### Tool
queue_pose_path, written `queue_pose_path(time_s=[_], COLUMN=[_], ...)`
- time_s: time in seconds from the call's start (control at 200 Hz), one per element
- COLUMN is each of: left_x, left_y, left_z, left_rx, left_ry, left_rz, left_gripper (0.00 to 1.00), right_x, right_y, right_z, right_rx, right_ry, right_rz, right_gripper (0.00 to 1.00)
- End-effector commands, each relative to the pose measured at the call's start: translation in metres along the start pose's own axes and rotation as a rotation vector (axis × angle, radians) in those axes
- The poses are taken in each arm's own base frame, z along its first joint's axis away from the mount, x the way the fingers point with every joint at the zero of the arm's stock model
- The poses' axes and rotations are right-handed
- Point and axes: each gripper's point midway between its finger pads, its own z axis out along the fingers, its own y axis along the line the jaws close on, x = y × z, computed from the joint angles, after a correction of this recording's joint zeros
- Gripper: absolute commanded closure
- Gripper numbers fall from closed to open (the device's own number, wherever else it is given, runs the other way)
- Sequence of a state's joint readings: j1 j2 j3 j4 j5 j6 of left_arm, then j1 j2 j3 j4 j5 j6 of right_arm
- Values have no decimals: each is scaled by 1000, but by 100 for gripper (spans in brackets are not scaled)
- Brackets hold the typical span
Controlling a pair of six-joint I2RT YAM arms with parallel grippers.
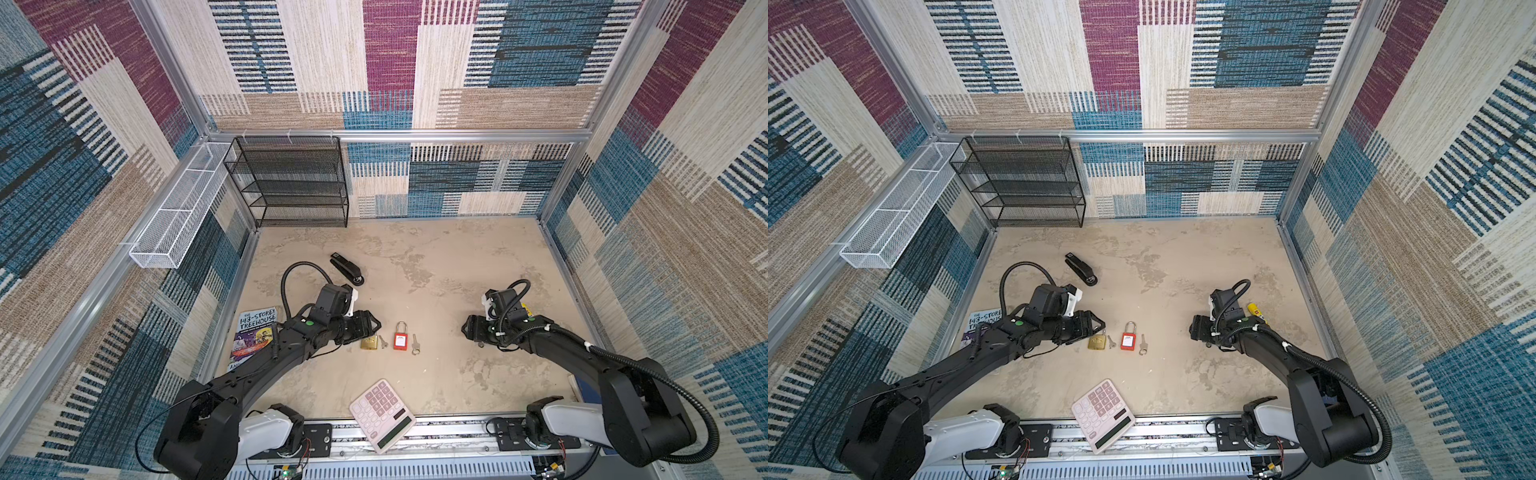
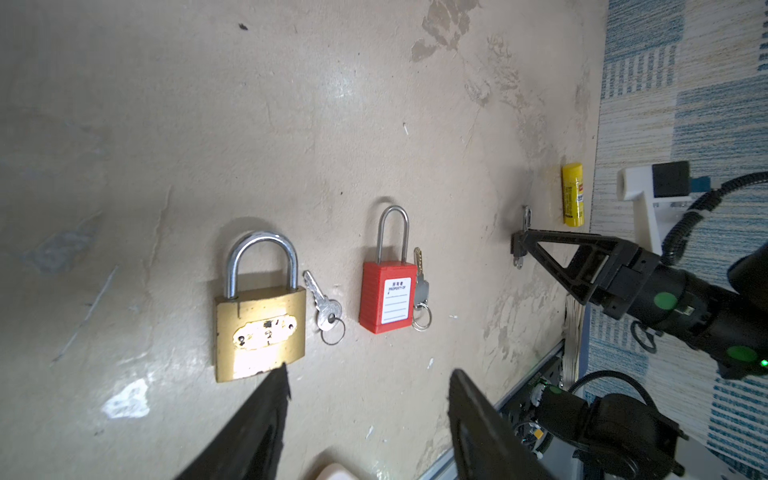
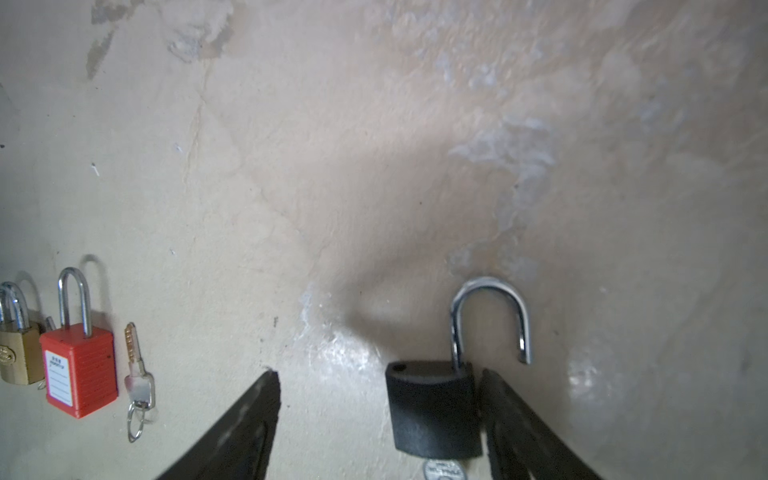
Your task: Lock with the key
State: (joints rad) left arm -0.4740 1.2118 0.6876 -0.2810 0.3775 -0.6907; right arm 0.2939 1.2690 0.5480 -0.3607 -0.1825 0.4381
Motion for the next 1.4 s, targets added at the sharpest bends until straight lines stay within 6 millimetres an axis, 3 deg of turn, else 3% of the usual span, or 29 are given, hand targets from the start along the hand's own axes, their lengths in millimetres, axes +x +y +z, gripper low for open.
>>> queue_pose_path(time_s=[0.0,0.2,0.556,0.781,0.977,1.117,1.242,1.397], left_x=[-1,0,1,1,-1,-3,-3,-1], left_y=[-6,-5,-3,-4,-8,-11,-12,-11], left_z=[-1,0,2,5,9,10,11,12], left_rx=[18,15,9,12,20,20,19,16], left_ry=[3,7,14,23,38,43,40,45], left_rz=[24,25,26,25,31,34,36,36], left_gripper=[37,37,37,37,37,37,37,37], right_x=[4,7,27,26,31,32,35,36], right_y=[0,-4,9,9,13,11,11,16], right_z=[3,7,29,19,12,10,13,15], right_rx=[6,47,163,171,135,138,147,152], right_ry=[15,15,90,63,58,39,56,60], right_rz=[5,-14,-150,-129,-101,-95,-115,-141], right_gripper=[24,28,31,25,26,30,42,45])
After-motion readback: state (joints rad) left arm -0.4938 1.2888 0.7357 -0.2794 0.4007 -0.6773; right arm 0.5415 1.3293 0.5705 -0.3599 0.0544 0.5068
